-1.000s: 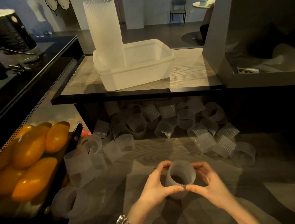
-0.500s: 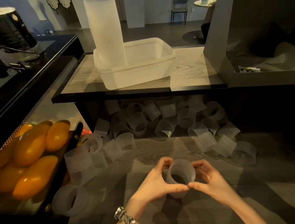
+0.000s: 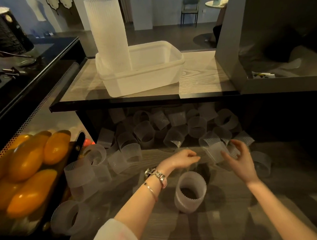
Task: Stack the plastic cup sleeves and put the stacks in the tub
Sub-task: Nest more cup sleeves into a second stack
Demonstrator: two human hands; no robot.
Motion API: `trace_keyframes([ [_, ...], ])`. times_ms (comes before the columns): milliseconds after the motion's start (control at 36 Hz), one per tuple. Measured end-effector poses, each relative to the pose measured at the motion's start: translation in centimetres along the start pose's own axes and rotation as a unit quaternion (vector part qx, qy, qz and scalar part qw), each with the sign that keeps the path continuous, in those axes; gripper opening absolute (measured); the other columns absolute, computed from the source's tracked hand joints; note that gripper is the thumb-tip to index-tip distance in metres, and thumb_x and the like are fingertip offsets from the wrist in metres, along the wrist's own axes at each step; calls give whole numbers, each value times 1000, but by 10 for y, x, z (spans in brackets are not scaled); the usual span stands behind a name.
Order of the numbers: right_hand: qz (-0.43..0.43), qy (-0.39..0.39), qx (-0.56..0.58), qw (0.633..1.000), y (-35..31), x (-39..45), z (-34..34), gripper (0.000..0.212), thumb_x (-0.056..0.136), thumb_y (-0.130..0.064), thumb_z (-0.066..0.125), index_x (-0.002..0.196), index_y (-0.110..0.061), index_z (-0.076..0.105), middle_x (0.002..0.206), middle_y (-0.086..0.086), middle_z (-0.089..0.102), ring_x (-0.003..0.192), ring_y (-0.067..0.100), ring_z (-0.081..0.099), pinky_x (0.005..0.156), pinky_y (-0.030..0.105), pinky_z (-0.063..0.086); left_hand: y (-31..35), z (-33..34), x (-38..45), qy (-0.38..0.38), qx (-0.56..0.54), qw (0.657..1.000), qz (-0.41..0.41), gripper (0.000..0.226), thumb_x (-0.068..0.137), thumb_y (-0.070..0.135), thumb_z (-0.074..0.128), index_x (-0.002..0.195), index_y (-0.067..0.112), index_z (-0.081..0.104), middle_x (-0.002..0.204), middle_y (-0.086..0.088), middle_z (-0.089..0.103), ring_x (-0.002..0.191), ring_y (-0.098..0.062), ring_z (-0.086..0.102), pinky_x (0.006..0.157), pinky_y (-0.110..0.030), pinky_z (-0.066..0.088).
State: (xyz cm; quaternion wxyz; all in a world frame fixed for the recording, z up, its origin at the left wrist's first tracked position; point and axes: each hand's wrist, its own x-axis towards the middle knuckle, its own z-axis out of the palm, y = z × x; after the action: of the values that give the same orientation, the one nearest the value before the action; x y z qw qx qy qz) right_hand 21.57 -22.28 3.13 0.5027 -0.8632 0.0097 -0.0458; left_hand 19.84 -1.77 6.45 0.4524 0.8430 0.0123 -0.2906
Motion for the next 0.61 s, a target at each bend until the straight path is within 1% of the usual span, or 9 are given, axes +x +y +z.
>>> trace_keyframes([
  [111,33,-1,-37,999,8,16,4,54,81,-17,70,129,-11,46,131,9,50,123,24,45,93,30,36,5,3,14,-23,15,1000,-10,50,96,35,46,140,14,38,144,-7,41,130,-21,40,104,-31,33],
  [167,48,-13,-55,997,11,21,7,56,81,-18,71,131,-10,45,133,10,49,124,25,44,94,31,37,7,5,19,-24,19,999,-11,51,96,36,46,141,15,36,145,-7,40,130,-22,41,104,-32,34],
  [222,64,-26,-67,995,15,24,10,59,81,-19,71,132,-10,43,134,10,48,125,25,45,97,35,39,9,8,24,-26,19,999,-14,52,96,35,45,143,15,33,145,-7,39,127,-23,43,99,-30,38],
  [306,80,-50,-71,993,17,27,16,64,80,-19,72,134,-9,40,135,12,47,125,26,45,99,39,41,12,12,30,-32,3,999,-19,54,97,32,44,146,16,25,145,-8,38,124,-25,46,80,-24,44],
  [333,79,-54,-76,993,18,27,18,64,79,-18,72,134,-8,40,135,12,48,125,27,46,99,39,41,13,14,30,-35,-8,999,-20,55,98,30,44,147,17,22,146,-8,37,125,-25,45,80,-25,45],
  [417,64,-63,-110,990,20,29,23,65,77,-14,73,133,-8,42,133,13,49,124,28,46,98,38,40,14,18,31,-38,-36,998,-18,57,98,25,43,148,21,16,151,-7,29,133,-24,37,97,-34,41],
  [472,64,-78,-141,985,20,28,26,68,75,-12,74,135,-8,42,134,13,49,126,29,45,99,37,39,13,20,32,-39,-41,998,-15,58,98,23,43,148,23,15,153,-5,25,135,-23,34,99,-36,39],
  [528,61,-93,-171,979,20,27,29,71,74,-11,75,136,-8,41,134,16,49,125,31,45,101,39,39,12,20,32,-40,-34,998,-16,58,98,23,43,149,25,14,153,-4,25,133,-24,36,100,-37,40],
  [611,46,-109,-191,974,21,26,32,72,73,-9,75,136,-7,40,131,18,51,123,34,46,101,42,39,11,21,32,-52,-41,998,-21,58,98,21,42,149,24,14,154,-3,23,135,-25,34,104,-40,39],
])
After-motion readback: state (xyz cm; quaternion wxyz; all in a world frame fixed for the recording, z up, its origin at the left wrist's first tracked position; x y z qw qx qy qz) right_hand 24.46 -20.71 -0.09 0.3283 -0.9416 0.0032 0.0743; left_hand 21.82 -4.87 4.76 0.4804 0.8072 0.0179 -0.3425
